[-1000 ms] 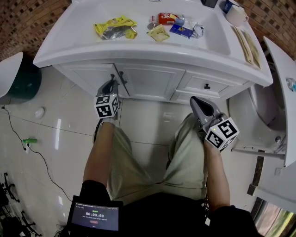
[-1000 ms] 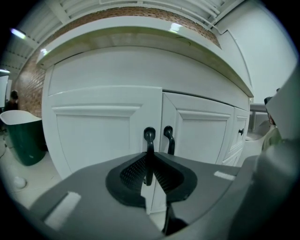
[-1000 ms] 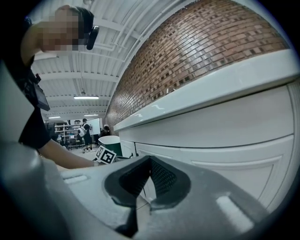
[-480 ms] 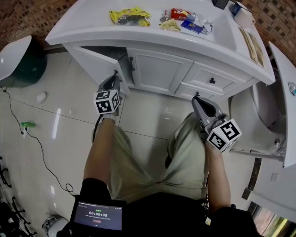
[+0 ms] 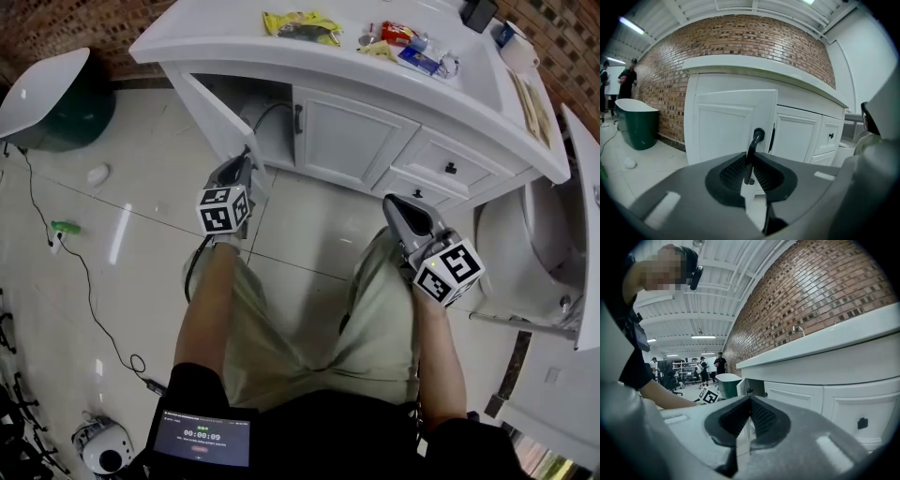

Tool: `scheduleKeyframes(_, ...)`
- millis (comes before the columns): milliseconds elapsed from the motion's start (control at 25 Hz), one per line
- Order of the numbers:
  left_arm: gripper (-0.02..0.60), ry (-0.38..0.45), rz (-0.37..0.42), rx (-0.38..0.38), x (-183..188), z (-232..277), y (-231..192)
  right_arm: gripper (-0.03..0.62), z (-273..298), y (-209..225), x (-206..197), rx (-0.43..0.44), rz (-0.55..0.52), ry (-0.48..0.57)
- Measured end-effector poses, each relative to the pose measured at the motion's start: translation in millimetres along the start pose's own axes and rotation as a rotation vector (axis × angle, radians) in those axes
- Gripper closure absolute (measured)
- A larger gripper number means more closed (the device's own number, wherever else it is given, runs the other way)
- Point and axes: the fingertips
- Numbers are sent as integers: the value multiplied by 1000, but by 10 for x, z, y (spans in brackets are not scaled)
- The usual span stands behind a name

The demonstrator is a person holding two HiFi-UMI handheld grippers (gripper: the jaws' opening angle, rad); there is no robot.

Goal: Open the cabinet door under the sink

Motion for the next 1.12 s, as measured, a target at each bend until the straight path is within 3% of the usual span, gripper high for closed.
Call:
scheduleKeyframes(400, 526, 9, -20, 40, -58, -484, -430, 602, 577, -528, -32, 109, -35, -16)
scheduleKeyframes(680, 543, 67, -79, 195, 26, -980, -1242, 602, 977, -960, -123, 183, -70, -51)
scheduleKeyframes(800, 546, 66, -54, 226, 88, -1064, -1512, 602, 1178, -1170, -251, 211, -113, -119)
scheduleKeyframes(1120, 546, 63, -14, 153, 232, -1158, -1980, 602, 1419, -1407, -431, 248, -128, -190)
Point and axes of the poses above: the fingertips, and each gripper's own axes: z forward along the fingers, y to its right, x out of its top, and after that the axes turned 10 degrees about -z, right-handed
